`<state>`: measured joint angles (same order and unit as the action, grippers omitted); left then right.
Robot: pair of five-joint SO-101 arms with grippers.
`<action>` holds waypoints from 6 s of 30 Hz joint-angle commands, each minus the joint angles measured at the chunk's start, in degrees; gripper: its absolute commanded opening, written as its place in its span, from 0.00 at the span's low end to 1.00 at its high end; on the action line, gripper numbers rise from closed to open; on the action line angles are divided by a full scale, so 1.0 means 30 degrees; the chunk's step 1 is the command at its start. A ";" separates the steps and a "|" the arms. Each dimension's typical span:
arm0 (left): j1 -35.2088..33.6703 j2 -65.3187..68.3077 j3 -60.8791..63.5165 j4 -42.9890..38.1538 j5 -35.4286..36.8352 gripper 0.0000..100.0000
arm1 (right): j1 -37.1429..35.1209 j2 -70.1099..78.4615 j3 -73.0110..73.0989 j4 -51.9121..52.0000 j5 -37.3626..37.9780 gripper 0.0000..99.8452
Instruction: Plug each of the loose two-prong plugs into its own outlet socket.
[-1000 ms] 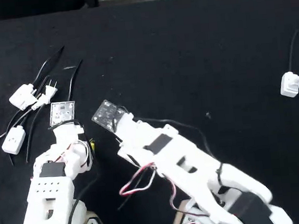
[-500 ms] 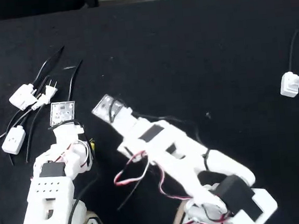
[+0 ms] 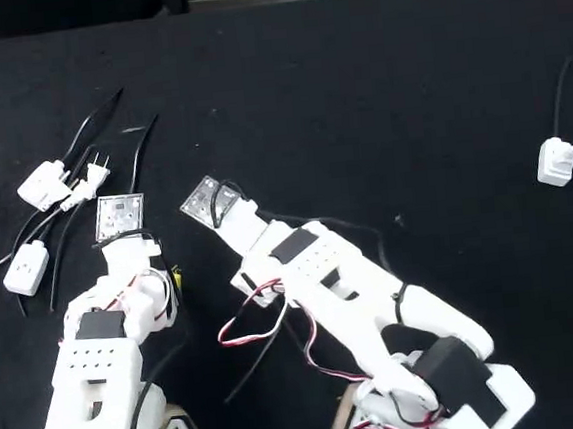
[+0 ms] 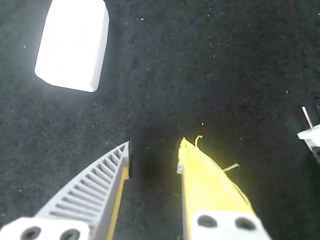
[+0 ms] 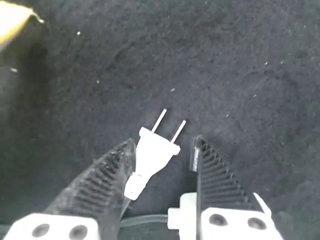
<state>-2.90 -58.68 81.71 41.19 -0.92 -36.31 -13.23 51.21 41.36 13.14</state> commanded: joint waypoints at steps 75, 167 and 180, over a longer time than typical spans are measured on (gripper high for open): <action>-0.0015 -0.0234 -0.4147 0.3077 0.1055 0.17 | -0.1231 -0.5582 0.3941 -0.4308 0.0850 0.01; 0.2125 -1.5121 0.0894 0.5451 0.0147 0.17 | -0.3077 -1.1912 0.5319 -0.3341 -0.1612 0.01; 0.3385 -1.5121 0.1861 0.5597 -0.0645 0.17 | -0.2930 -1.1941 0.4908 -0.3048 -0.1495 0.01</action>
<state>6.15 -104.13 87.69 58.33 -2.42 -45.98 -47.25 67.74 31.60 8.75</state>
